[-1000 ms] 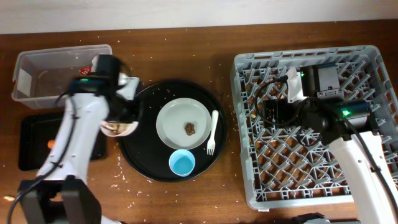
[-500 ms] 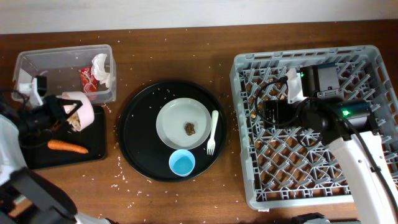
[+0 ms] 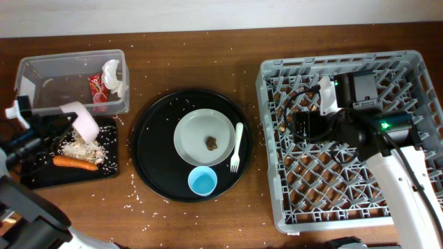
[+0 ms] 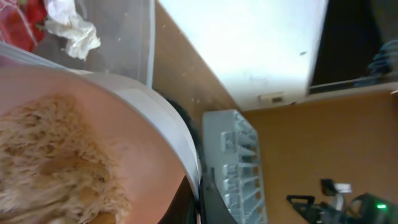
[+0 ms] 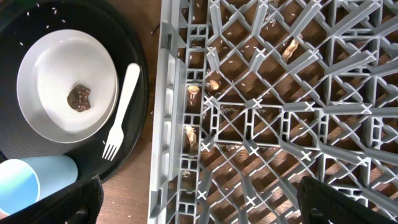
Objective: Sort waste into correct bins and load items into the dishwasher rack
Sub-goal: 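Tip the pink bowl over the black tray to pour out rice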
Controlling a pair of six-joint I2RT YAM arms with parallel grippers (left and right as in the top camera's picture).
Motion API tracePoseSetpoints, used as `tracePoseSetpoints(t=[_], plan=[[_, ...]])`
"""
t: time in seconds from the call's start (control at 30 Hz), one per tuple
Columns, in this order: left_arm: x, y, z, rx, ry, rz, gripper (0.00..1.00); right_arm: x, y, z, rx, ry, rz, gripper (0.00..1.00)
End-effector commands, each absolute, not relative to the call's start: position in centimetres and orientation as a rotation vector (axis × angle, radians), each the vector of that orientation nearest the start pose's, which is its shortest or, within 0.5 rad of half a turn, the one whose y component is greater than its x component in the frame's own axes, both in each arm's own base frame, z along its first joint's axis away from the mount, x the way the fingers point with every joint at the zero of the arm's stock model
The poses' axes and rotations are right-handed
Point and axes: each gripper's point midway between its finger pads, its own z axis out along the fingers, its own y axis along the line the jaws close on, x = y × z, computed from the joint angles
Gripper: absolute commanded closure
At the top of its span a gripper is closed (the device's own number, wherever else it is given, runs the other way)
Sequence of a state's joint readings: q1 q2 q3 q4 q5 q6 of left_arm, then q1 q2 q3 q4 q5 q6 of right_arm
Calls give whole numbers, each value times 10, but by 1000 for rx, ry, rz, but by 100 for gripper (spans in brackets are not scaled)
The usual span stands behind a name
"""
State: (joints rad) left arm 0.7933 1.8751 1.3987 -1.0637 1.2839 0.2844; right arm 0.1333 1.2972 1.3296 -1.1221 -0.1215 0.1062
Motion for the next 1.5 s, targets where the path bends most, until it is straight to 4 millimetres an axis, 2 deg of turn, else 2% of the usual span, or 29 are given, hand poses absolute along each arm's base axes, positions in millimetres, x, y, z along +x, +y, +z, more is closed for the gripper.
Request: tracePoseSetpoints(t=[0.0,0.13,0.37,0.43,0.47,0.5,0.6,0.73,0.83,0.93,0.97,1.0,1.03,1.07,1.1,1.13,1.17,1.2,1.23,1.27,1.3,1.33,1.37,1.4,1.43,1.47], plan=[[358,141,203,-544,1886,-1449,100,302,61,220,-62,2666,244,1],[357,142,228,-541,1734,-1563,100,302,61,220,-62,2666,244,1],[354,139,228,-596,1732,-1602,100,302,61,220,-62,2666,244,1],[353,144,223,-595,1756,-1562,100,301,61,220,-62,2666,244,2],[352,152,214,-598,1803,-1496,100,301,61,220,-62,2667,244,1],[349,159,208,-658,1824,-1485,100,302,61,220,-62,2666,244,1],[342,171,211,-699,1783,-1483,100,302,61,220,-62,2666,244,1],[342,172,210,-698,1790,-1474,100,302,61,220,-62,2666,244,1],[341,172,195,-722,1880,-1416,100,301,61,220,-63,2666,248,1],[344,162,212,-663,1799,-1487,100,300,61,220,-63,2673,249,1],[343,160,230,-676,1692,-1582,100,298,61,219,-62,2683,248,1],[344,160,227,-643,1721,-1538,100,296,61,217,-62,2693,247,1],[345,166,198,-684,1881,-1421,100,296,61,217,-62,2692,247,1],[342,163,190,-826,1901,-1489,100,296,61,218,-62,2691,246,1],[342,155,215,-793,1763,-1613,100,296,61,218,-62,2691,246,2],[340,151,230,-757,1689,-1649,100,296,61,217,-62,2692,246,1],[342,155,226,-670,1721,-1569,100,296,61,218,-62,2691,246,2],[344,161,203,-661,1851,-1451,100,297,61,218,-62,2689,246,1],[343,161,194,-820,1869,-1524,100,297,61,218,-62,2685,247,1],[345,156,219,-724,1731,-1601,100,297,61,218,-62,2685,247,1],[346,157,225,-669,1702,-1588,100,297,61,218,-62,2685,247,2],[349,164,212,-615,1774,-1485,100,298,61,218,-63,2684,247,1],[347,166,193,-815,1866,-1508,100,298,61,218,-63,2684,247,1],[346,157,210,-793,1776,-1607,100,297,61,218,-62,2688,247,1],[347,153,225,-697,1702,-1622,100,296,61,218,-62,2690,246,1],[350,156,218,-632,1744,-1548,100,296,61,218,-62,2691,246,1]])
